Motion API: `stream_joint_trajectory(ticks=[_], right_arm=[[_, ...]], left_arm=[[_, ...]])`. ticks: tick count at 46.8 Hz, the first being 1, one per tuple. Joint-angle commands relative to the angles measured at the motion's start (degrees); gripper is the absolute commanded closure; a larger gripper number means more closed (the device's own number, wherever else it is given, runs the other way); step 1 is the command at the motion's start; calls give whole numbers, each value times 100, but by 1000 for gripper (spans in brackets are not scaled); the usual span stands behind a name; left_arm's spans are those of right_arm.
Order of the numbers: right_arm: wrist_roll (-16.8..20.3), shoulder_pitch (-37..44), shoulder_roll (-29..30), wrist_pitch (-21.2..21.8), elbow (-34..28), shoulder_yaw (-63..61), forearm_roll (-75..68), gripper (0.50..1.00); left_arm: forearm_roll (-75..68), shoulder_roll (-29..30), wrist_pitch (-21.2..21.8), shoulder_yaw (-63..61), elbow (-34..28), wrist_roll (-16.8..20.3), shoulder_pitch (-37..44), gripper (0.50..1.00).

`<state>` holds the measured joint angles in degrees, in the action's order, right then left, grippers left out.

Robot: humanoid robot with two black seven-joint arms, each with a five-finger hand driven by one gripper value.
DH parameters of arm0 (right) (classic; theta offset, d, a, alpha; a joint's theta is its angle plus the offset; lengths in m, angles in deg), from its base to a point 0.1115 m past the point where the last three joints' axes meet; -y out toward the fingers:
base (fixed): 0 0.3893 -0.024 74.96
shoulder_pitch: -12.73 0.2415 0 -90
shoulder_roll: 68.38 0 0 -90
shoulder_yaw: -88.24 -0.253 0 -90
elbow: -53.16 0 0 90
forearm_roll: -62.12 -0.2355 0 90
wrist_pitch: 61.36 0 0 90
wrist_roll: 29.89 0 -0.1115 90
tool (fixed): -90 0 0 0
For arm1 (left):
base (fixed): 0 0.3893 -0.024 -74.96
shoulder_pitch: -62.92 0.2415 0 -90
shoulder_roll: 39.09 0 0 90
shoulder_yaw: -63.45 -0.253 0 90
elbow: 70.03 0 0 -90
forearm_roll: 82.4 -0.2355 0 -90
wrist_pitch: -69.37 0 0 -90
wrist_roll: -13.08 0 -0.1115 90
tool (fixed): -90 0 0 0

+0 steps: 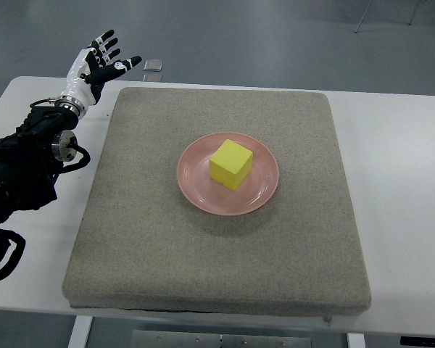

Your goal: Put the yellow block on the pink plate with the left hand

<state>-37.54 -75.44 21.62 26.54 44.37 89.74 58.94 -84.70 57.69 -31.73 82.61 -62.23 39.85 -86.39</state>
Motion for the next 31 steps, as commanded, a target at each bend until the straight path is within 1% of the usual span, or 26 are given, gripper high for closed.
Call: stream_joint_trajectory(ticks=[1, 6, 11, 31], right_arm=[[0, 1, 0, 0, 0, 0, 1, 576], [0, 1, 0, 0, 0, 0, 1, 576], [0, 1, 0, 0, 0, 0, 1, 576], [0, 1, 0, 18, 0, 0, 19, 576]], left_arm=[[1, -10, -15, 9, 20, 47, -19, 521], [10, -18, -23, 219, 29, 126, -54, 521], [1, -97, -23, 510, 29, 127, -81, 521], [1, -97, -67, 809, 29, 118, -142, 519]])
